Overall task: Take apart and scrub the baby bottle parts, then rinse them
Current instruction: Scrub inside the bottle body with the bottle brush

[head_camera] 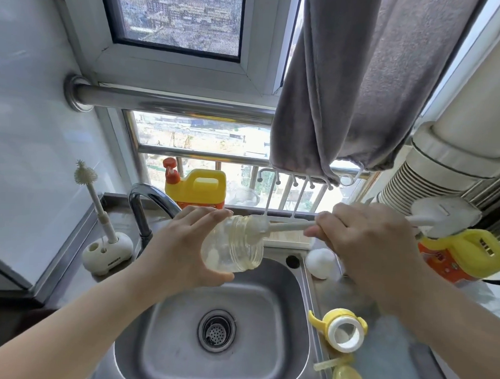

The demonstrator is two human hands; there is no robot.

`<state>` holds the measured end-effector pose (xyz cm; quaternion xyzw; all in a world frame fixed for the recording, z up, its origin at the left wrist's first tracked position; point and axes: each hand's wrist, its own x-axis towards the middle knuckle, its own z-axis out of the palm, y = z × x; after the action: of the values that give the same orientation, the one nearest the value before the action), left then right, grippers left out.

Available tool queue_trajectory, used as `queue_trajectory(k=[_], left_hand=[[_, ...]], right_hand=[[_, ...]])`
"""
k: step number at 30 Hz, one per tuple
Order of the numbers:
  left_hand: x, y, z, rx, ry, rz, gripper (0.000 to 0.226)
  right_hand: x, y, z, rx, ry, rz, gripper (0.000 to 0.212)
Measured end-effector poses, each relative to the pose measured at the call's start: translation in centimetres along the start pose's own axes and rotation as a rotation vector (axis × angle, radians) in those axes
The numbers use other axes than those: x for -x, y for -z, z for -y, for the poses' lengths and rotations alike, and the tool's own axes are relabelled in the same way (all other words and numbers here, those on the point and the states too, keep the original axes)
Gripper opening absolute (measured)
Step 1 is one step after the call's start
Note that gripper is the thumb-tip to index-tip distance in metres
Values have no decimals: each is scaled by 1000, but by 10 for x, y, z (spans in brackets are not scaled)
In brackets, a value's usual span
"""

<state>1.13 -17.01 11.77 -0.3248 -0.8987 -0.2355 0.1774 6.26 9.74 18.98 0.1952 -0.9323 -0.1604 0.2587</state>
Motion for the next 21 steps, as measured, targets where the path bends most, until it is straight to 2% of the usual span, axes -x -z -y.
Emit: queue_trajectory(k=[2,4,6,9,12,15,18,21], left_hand=[[-2,3,0,8,9,-13,86],[-3,5,2,-26,13,-21,85],[-2,4,6,-76,-2,-12,83],[5,-2,7,-76,-13,-7,86],[6,-5,3,-85,-26,-38,92],[8,-12,-7,-84,-87,16,93],[17,-16,-12,-26,-70,95,80],[24,-10,-7,6,-74,165,65]], right_hand=[[-1,-1,2,-77,-38,50,41],[-1,-3,9,-247,-198,340,44],[1,-7,14,-588,-366,682,44],[-1,-4,18,-846,-425,943,46],[-8,1,27,-1079,-497,1021,46],[-18,3,38,-1303,-595,1059,45],[-20,3,41,-1360,-621,1079,45],[-20,3,35,-1305,-595,1101,46]])
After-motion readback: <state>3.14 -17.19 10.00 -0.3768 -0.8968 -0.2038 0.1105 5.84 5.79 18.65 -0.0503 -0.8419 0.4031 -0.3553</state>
